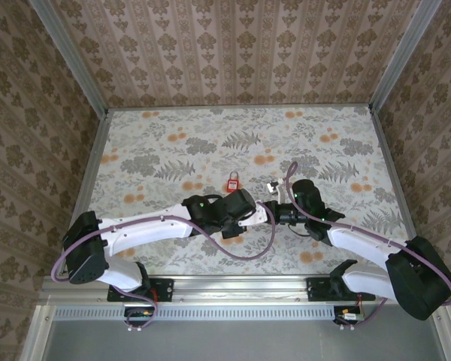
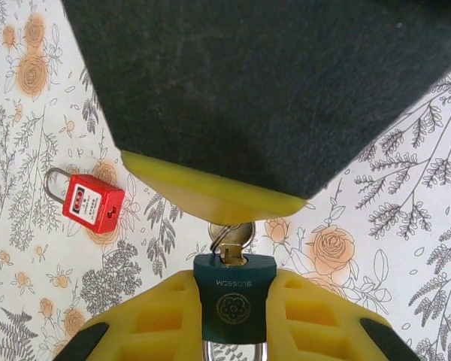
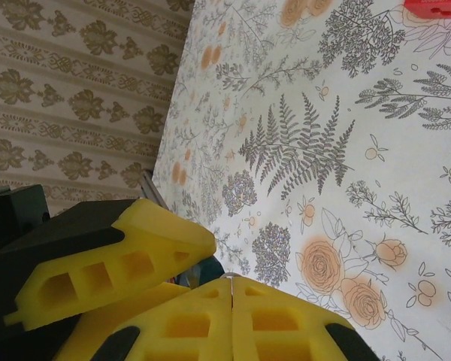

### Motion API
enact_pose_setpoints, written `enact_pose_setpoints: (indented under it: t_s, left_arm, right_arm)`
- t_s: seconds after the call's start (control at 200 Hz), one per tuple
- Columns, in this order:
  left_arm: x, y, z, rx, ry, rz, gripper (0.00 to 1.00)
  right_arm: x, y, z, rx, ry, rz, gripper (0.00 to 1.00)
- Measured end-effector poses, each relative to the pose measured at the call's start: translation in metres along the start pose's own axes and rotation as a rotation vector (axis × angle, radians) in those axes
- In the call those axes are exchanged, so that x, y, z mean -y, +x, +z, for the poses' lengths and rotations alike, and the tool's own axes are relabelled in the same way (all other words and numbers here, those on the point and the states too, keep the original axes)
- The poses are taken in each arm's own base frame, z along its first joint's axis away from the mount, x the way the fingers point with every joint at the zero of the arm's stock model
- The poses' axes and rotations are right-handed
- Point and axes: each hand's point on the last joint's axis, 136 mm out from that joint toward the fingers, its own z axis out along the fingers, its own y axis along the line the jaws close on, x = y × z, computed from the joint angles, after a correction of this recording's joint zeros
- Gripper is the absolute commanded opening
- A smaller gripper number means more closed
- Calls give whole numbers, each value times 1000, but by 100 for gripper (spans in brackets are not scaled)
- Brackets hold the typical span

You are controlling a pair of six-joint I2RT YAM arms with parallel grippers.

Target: Unlock with the key

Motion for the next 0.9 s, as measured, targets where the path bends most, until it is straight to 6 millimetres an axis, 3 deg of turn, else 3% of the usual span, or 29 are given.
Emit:
enact_pose_setpoints:
  t_s: [0.58, 0.9]
  left_arm:
    - [3, 8, -3, -24, 12, 10, 17]
    - [1, 4, -4, -7, 5, 17, 17]
  right_arm:
    - [-2, 6, 9, -15, 1, -16, 6]
    - [-6, 3, 5, 2, 11, -12, 14]
